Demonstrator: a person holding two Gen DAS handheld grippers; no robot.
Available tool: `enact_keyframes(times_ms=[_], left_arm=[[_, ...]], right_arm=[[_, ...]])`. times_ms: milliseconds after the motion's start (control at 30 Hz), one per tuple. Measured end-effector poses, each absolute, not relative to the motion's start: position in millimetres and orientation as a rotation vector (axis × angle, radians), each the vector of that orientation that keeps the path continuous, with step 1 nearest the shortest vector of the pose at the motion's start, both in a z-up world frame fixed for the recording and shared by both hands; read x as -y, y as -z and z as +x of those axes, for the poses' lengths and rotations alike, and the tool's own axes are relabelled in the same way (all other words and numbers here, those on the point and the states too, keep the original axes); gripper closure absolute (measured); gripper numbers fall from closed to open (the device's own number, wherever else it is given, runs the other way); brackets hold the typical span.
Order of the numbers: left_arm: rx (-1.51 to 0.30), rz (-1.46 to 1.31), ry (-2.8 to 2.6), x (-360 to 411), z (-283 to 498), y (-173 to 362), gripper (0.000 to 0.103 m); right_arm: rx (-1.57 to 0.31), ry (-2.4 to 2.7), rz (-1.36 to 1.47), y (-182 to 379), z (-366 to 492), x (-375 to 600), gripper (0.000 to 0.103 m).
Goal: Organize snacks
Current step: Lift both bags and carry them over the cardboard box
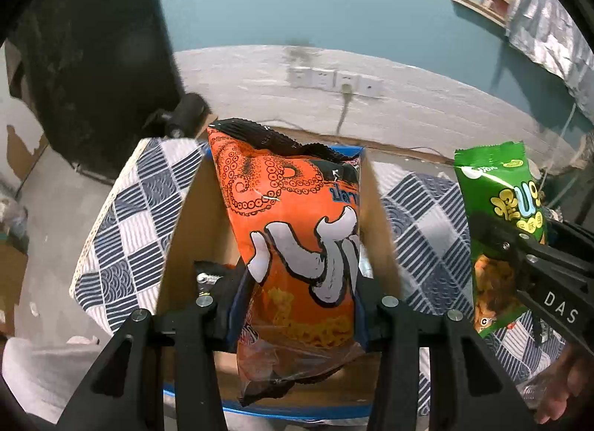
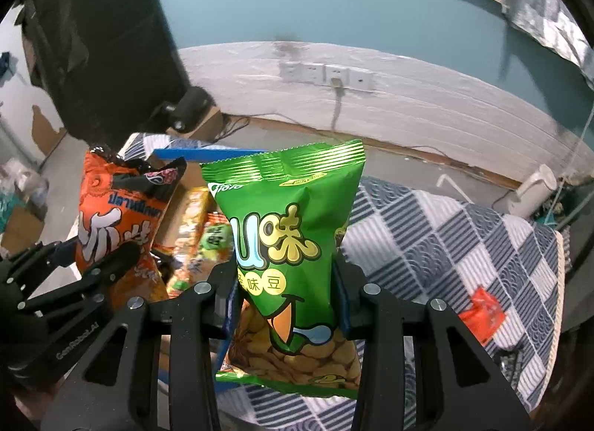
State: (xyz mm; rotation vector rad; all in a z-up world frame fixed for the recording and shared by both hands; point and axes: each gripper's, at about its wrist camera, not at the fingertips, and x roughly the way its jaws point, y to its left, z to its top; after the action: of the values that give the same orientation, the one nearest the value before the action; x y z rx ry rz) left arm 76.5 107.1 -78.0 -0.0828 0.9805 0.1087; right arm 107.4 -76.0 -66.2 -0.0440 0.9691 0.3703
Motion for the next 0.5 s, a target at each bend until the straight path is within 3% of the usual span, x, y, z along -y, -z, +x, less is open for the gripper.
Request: enact_keyframes(times_ms=[500], left_arm=[[-1.012,-0.114,-0.186,-162,72,104,0.056]], right_arm=[[-1.021,-0.465,-0.098,85,116,-2,0.065]])
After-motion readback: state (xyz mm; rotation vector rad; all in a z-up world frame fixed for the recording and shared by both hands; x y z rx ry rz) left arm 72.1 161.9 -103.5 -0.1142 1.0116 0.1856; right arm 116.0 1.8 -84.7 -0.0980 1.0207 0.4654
